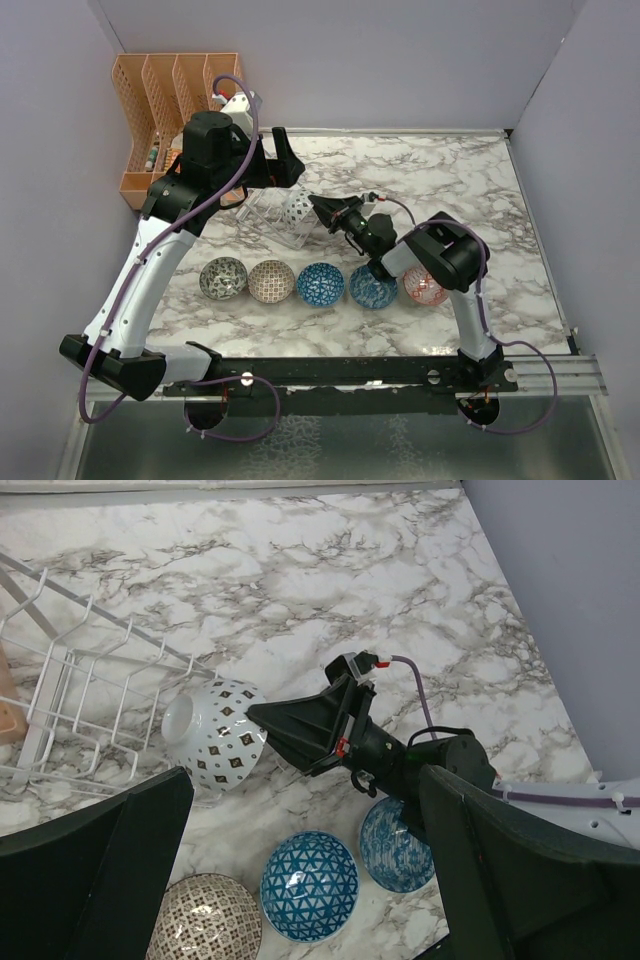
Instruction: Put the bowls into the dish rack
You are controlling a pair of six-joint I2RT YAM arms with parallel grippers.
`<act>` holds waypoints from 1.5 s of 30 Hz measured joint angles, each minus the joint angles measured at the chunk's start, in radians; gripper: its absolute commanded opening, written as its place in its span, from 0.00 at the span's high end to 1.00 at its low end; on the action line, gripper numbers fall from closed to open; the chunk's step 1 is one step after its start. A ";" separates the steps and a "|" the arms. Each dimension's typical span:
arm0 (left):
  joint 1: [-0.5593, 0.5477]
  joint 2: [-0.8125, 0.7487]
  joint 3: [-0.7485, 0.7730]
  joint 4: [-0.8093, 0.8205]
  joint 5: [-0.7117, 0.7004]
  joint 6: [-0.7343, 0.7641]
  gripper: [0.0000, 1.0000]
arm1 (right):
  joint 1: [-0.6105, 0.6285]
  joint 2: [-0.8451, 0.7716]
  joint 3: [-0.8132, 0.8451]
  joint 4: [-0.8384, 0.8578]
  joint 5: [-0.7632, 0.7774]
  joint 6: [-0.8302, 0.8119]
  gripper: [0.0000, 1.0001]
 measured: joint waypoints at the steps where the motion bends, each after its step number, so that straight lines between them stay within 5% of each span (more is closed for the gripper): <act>1: 0.000 0.000 0.000 0.000 0.000 0.000 0.01 | 0.000 0.003 0.003 0.000 0.000 0.003 0.95; 7: 0.000 0.000 0.000 0.000 0.003 0.000 0.01 | 0.000 0.037 0.040 -0.003 -0.007 0.015 0.90; 18: 0.000 0.000 0.000 0.002 0.004 0.000 0.01 | 0.002 0.050 0.023 -0.013 -0.021 0.057 0.62; 29: 0.000 -0.002 -0.005 0.008 0.006 0.000 0.01 | 0.003 -0.004 -0.051 -0.069 -0.024 0.081 0.52; 45: 0.000 -0.003 -0.005 0.008 0.006 0.000 0.01 | 0.003 -0.351 -0.081 -0.676 -0.023 -0.053 0.39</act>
